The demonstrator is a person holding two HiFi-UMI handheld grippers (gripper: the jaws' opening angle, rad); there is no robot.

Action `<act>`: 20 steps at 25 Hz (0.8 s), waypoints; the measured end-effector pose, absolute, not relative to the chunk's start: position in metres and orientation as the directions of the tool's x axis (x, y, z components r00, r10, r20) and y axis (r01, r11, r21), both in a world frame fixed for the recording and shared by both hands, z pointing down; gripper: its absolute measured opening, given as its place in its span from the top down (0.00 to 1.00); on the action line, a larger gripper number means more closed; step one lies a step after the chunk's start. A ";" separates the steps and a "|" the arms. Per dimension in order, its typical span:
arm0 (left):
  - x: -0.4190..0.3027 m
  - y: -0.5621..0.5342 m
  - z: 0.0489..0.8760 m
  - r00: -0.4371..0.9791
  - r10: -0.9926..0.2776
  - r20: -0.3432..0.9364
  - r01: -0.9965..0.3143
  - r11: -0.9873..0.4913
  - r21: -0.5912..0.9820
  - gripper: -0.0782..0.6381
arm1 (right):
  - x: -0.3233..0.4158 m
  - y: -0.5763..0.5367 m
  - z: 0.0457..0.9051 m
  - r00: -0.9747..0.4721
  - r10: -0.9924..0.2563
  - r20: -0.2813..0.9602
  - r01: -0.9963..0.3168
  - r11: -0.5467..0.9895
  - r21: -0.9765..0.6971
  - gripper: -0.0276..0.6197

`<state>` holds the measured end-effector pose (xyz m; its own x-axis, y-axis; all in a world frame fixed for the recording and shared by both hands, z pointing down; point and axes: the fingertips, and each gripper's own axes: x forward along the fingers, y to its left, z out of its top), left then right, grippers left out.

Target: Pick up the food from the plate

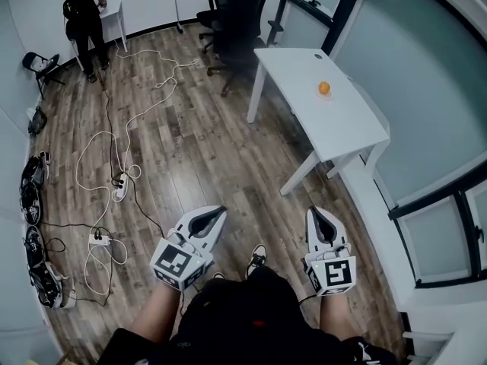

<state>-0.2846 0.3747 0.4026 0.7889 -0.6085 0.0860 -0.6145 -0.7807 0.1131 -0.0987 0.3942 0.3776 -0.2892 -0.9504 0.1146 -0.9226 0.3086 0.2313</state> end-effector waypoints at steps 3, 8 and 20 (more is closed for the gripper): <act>-0.282 0.355 0.403 0.790 -0.607 0.092 -0.614 -0.782 0.108 0.86 | -0.103 0.373 0.378 -0.296 -0.947 0.121 -0.905 0.319 0.281 0.92; -0.275 0.315 0.399 0.769 -0.632 0.097 -0.639 -0.764 0.087 0.86 | -0.098 0.327 0.378 -0.337 -0.936 0.103 -0.895 0.352 0.276 0.92; -0.186 0.186 0.377 0.748 -0.657 0.097 -0.663 -0.745 0.070 0.86 | -0.002 0.193 0.358 -0.346 -0.937 0.057 -0.906 0.349 0.238 0.92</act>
